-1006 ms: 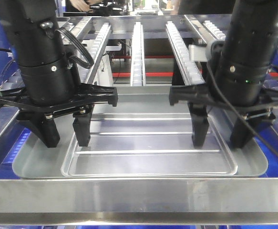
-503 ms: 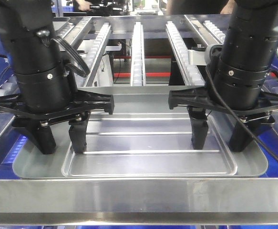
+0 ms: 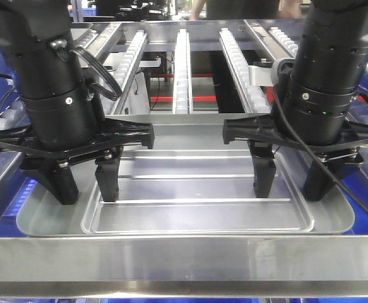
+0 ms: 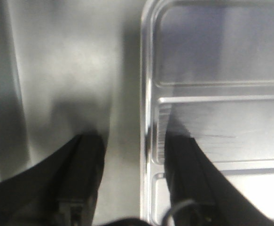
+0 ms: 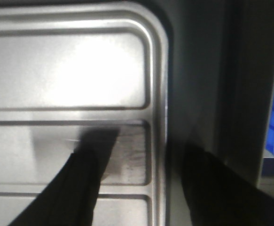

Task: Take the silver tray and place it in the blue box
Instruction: 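Close both grippers on the tray's side rims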

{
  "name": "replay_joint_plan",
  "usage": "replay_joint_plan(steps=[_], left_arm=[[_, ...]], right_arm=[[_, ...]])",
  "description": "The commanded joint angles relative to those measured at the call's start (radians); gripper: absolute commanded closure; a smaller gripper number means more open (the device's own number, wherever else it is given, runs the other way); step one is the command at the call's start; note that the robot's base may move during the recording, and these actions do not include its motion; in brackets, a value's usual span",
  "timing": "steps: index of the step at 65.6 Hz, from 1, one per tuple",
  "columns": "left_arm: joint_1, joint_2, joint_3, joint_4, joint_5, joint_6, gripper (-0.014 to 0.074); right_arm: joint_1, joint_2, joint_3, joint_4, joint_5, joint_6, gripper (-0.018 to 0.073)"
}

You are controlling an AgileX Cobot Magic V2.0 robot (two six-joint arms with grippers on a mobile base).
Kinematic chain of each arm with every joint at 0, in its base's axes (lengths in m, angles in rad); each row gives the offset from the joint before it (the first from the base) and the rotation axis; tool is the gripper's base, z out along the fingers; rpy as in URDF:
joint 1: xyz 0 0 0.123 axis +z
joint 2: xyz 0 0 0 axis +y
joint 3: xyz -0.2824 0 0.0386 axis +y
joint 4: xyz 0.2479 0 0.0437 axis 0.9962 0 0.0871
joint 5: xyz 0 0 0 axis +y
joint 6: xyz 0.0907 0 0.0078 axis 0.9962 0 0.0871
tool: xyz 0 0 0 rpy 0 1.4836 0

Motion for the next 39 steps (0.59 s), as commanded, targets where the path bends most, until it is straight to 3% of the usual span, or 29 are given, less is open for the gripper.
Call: replay_joint_plan(steps=[1,18,24,29,34,39], left_arm=[[-0.005,-0.045,-0.019,-0.005,-0.019,-0.013,0.0365],[-0.005,-0.045,-0.019,-0.005,-0.019,-0.013,0.0367],[-0.005,-0.045,-0.019,-0.005,-0.017,-0.013,0.0431],[-0.005,-0.045,-0.019,-0.005,-0.015,-0.013,0.0524],[-0.005,-0.045,-0.019,-0.005,-0.015,-0.013,0.0616],[-0.005,-0.045,-0.019,-0.005,-0.015,-0.013,0.0601]], right_arm=[[-0.003,-0.042,-0.029,-0.006,-0.014,-0.009,0.0062],[-0.003,-0.042,-0.029,-0.006,-0.014,-0.009,0.0062],[-0.003,-0.042,-0.029,-0.006,-0.014,-0.009,0.0068],[-0.003,-0.042,-0.029,-0.006,-0.014,-0.009,0.013],[-0.003,-0.042,-0.029,-0.006,-0.014,-0.009,0.0256],[-0.003,-0.042,-0.029,-0.006,-0.014,-0.009,0.0398]])
